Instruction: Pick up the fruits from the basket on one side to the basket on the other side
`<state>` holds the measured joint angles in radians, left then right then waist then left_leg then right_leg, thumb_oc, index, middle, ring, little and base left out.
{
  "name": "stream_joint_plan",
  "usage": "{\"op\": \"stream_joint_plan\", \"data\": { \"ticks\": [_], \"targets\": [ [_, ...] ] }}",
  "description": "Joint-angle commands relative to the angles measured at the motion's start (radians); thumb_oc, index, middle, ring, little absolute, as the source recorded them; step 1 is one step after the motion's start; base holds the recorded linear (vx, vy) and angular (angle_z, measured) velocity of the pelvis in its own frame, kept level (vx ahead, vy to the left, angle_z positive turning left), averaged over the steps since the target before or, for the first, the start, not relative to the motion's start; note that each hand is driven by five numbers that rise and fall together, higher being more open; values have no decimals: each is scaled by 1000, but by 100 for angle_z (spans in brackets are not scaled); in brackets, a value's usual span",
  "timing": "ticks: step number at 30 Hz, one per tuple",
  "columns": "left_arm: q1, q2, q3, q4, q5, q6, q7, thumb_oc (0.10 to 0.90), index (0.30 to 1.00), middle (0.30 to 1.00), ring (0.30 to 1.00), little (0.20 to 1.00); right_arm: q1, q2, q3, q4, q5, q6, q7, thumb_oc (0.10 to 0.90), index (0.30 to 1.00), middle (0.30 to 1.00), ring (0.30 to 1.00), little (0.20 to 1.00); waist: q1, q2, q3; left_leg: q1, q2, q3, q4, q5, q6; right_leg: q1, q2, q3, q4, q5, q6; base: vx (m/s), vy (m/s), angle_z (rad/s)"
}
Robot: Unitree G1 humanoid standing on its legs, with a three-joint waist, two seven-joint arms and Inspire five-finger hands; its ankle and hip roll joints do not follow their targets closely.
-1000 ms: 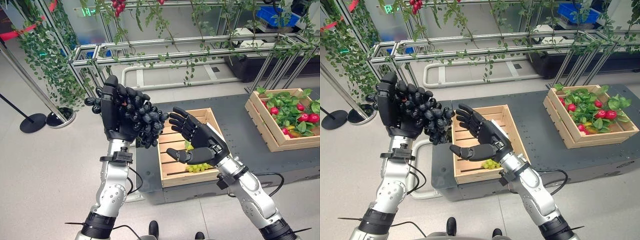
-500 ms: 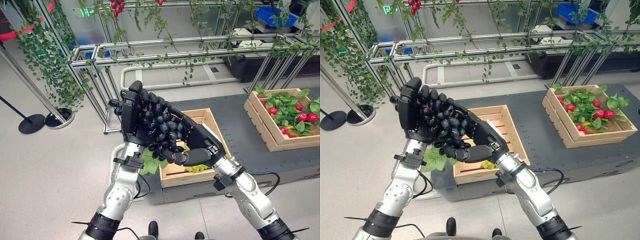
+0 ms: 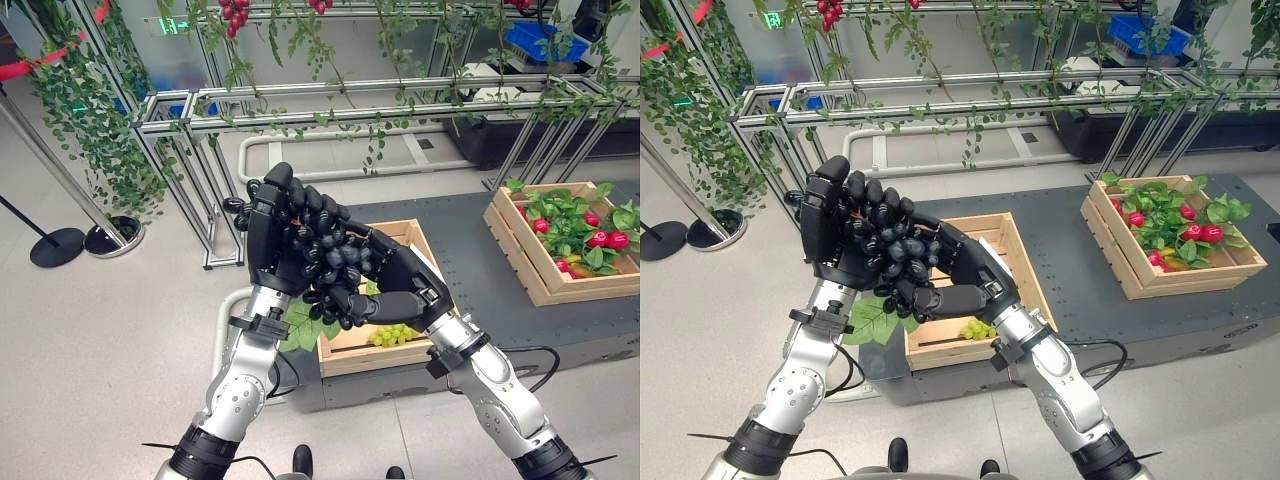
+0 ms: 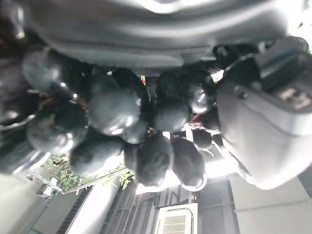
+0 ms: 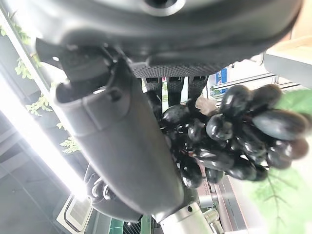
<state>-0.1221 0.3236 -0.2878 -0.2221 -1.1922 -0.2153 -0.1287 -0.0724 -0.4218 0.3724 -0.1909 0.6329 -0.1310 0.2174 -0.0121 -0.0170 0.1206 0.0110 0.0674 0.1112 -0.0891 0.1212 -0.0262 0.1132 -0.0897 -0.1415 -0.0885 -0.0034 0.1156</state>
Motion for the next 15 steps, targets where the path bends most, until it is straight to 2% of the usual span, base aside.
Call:
{"op": "stream_joint_plan", "data": {
  "ticks": [1, 4, 6, 9, 11, 15],
  "targets": [
    [-89, -7, -22, -114, 11, -76, -82, 400, 300, 300, 300, 300, -69, 49, 23, -66, 27, -112, -9, 400, 300, 300, 300, 300, 16, -18, -106, 69, 2, -23, 2, -141, -3, -47, -38, 14, 1, 51, 13, 0, 0, 0],
    [-86, -6, -19, -110, 18, -82, -92, 400, 300, 300, 300, 300, -62, 49, 20, -66, 4, -111, -26, 400, 300, 300, 300, 300, 15, -18, -108, 69, 3, -24, 2, -141, -3, -47, -37, 13, 1, 51, 14, 0, 0, 0],
    [-85, 1, -12, -112, 41, -105, -102, 400, 300, 300, 300, 300, -56, 39, 11, -59, -80, -139, -56, 400, 300, 300, 300, 300, 14, -18, -109, 70, 3, -22, 2, -142, -2, -47, -38, 15, 1, 51, 14, 0, 0, 0],
    [-83, 6, 0, -124, 83, -126, -91, 400, 300, 300, 300, 300, -55, 28, -6, -58, -88, -144, -94, 400, 300, 300, 300, 300, 14, -19, -107, 71, 4, -20, 2, -142, -3, -47, -37, 15, 1, 52, 13, 0, 0, 0],
    [-88, 17, 15, -127, 167, -170, -57, 400, 300, 300, 300, 300, -51, 27, -28, -53, -100, -139, -146, 400, 300, 300, 300, 300, 12, -18, -106, 70, 3, -21, 2, -143, -2, -50, -36, 19, 1, 53, 14, 0, 0, 0],
    [-87, 33, 48, -126, 213, -210, -47, 400, 300, 300, 300, 300, -35, 26, -59, -45, -108, -140, -189, 400, 300, 300, 300, 300, 9, -17, -107, 71, 6, -18, 2, -144, -3, -52, -33, 22, 1, 52, 13, 0, 0, 0]
  ]
}}
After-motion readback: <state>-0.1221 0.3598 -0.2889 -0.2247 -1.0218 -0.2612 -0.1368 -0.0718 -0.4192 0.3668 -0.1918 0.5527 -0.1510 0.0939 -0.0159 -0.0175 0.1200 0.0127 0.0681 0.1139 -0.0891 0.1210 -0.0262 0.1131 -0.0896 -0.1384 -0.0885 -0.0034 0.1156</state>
